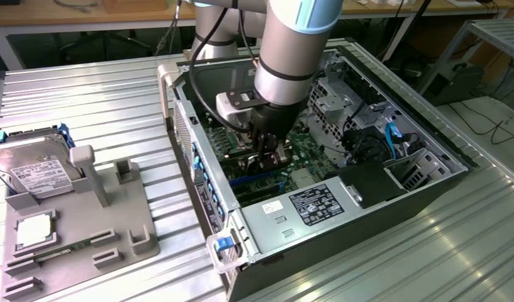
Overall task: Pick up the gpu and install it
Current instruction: 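Insert the gpu into the slot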
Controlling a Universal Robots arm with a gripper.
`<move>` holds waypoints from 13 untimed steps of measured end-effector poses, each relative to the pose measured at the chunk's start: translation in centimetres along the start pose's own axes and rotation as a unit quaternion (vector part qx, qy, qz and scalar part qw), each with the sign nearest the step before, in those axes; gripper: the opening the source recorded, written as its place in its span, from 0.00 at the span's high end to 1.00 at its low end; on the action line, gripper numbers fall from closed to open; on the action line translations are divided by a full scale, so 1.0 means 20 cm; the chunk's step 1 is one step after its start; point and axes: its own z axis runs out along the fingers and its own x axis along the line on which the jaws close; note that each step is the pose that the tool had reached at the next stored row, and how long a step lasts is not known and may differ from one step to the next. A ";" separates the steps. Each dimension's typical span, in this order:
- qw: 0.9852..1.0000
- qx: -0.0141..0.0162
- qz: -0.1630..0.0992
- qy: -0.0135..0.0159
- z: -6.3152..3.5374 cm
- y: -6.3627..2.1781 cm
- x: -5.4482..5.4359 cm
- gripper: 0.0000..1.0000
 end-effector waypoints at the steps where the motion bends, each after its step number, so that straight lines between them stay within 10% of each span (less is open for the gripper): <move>1: 1.000 0.000 0.000 0.000 0.001 0.000 0.00 0.72; 13: 1.000 0.000 0.000 -0.001 0.027 0.000 0.00 0.72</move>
